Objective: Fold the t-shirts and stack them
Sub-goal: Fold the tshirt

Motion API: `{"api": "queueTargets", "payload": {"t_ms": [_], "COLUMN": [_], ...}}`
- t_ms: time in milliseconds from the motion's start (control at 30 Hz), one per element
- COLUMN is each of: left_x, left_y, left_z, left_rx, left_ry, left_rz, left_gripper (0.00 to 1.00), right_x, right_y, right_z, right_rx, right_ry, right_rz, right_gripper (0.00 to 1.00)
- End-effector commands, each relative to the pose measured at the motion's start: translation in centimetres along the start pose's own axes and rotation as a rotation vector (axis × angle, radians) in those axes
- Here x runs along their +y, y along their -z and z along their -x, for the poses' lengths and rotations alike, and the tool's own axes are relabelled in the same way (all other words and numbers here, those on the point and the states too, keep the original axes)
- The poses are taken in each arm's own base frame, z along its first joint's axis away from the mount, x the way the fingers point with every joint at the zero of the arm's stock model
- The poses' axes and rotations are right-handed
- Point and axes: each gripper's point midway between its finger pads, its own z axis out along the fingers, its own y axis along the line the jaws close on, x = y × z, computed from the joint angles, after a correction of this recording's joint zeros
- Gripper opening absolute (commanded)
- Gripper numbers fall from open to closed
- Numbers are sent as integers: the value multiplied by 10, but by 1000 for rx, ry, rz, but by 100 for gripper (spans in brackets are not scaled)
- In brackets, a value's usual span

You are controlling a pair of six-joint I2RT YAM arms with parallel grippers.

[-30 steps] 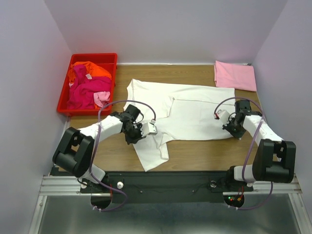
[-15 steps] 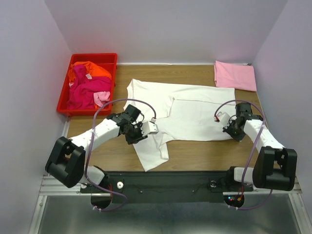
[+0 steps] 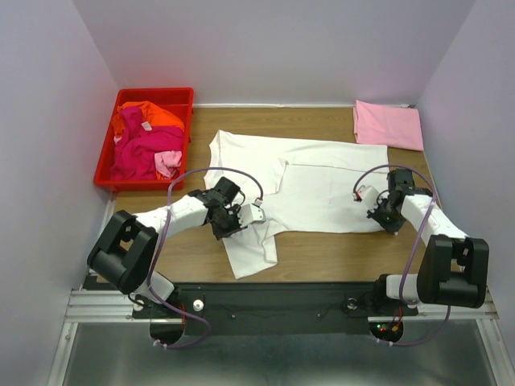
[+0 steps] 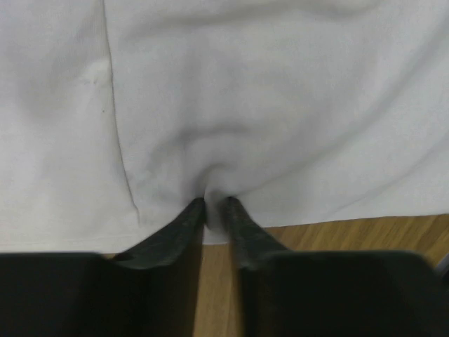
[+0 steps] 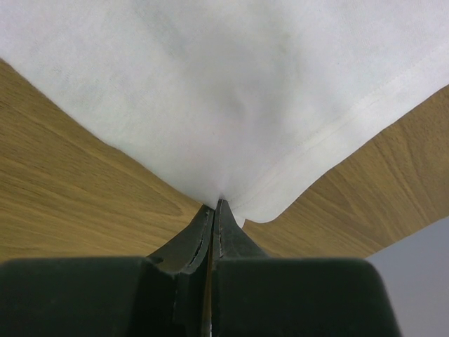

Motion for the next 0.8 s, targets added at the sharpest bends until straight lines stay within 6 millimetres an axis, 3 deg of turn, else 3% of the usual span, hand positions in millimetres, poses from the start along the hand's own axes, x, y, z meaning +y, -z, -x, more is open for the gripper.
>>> {"api": "queueTargets", "payload": {"t_ms": [0,33,133,533,633,767], "left_x": [-17,-17,-19,-34,-28,-1], "left_y": [-20,-19,-10,60,72,86], "left_z": [-31,-32,-30,-6,2,15], "left_rx": [98,100,93,-36,-61,-101], "left_ry": [-1,-1,-8,-59,-60,-34], "left_rz": [-61,-61,-67,-55,-35,6], "left_gripper": [18,10,0,0,0,0], "right_x": [-12,-13,-15,-9,-14,-37], "right_y": [8,9,11,38,39,44], "right_z": [10,10,10,-4,-3,11], "right_rx": [-31,-32,-31,-35,-35,-60], "right_ry": [-10,-11,-11,28,28,20], "right_rz": [-25,-26,-38,-84,-82,-89], "right_gripper": [1,1,1,1,0,1]}}
